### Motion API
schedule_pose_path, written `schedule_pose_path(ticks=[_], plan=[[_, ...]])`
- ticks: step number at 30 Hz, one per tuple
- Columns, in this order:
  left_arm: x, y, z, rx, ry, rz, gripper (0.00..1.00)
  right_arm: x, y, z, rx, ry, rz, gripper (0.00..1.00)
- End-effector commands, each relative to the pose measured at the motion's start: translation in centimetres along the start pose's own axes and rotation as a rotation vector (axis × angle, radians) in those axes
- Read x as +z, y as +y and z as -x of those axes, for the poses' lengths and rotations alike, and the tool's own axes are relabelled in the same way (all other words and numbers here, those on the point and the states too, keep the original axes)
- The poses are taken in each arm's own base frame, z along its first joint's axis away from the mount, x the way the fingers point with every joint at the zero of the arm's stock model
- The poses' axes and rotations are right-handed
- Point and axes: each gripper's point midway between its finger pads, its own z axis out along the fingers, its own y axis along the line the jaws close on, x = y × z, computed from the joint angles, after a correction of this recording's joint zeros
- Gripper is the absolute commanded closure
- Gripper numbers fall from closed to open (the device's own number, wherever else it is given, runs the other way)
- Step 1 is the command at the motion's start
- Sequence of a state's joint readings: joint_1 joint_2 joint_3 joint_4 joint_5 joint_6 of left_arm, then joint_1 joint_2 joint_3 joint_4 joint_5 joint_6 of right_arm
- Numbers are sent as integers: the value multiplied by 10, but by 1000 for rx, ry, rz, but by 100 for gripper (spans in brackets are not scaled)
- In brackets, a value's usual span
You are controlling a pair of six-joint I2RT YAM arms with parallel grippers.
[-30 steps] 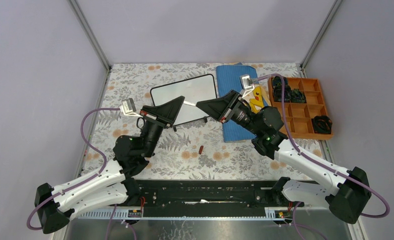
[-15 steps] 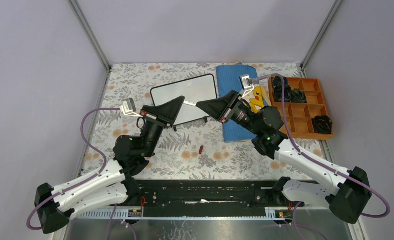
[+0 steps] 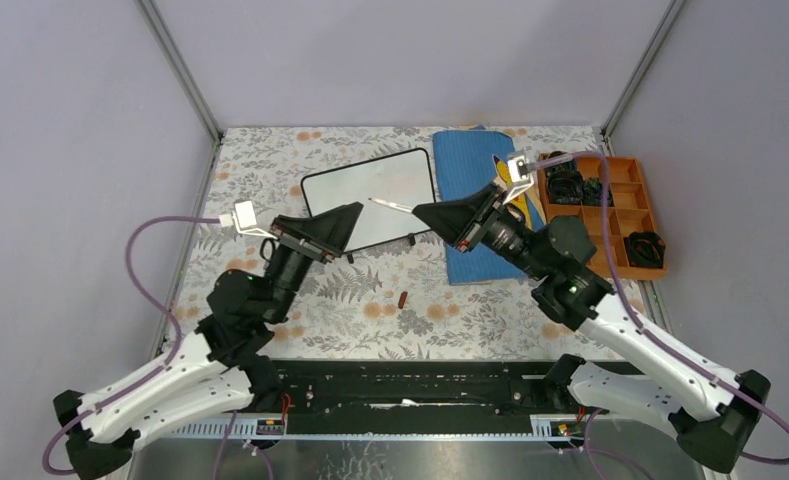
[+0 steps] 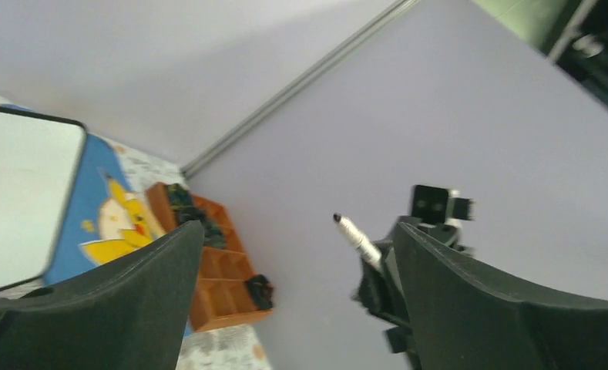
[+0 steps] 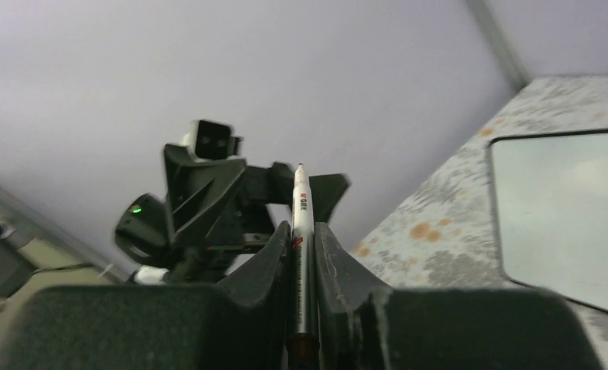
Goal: Write a sentence on the whiteboard
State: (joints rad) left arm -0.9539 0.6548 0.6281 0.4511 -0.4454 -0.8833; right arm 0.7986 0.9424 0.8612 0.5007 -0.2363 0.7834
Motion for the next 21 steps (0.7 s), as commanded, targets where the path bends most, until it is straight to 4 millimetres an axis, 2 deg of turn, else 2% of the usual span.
schedule_pose_path(ticks=[1,6,9,11,14,17,21], plan=[[-18,36,9,382,108,197,1,-21,-25,26,-251,-11,-242,100],[-45,88,21,734,243,430,1,-49,-76,23,-396,73,-511,100],[-51,102,27,841,277,500,1,-58,-96,20,-432,87,-600,100],[-49,106,23,876,299,505,1,-61,-108,17,-440,96,-643,100],[-39,115,9,880,349,513,1,-60,-123,8,-438,123,-687,100],[-25,130,-5,814,432,524,1,-58,-133,0,-428,146,-708,100],[-11,154,7,677,446,562,1,-55,-138,-7,-423,152,-697,100]])
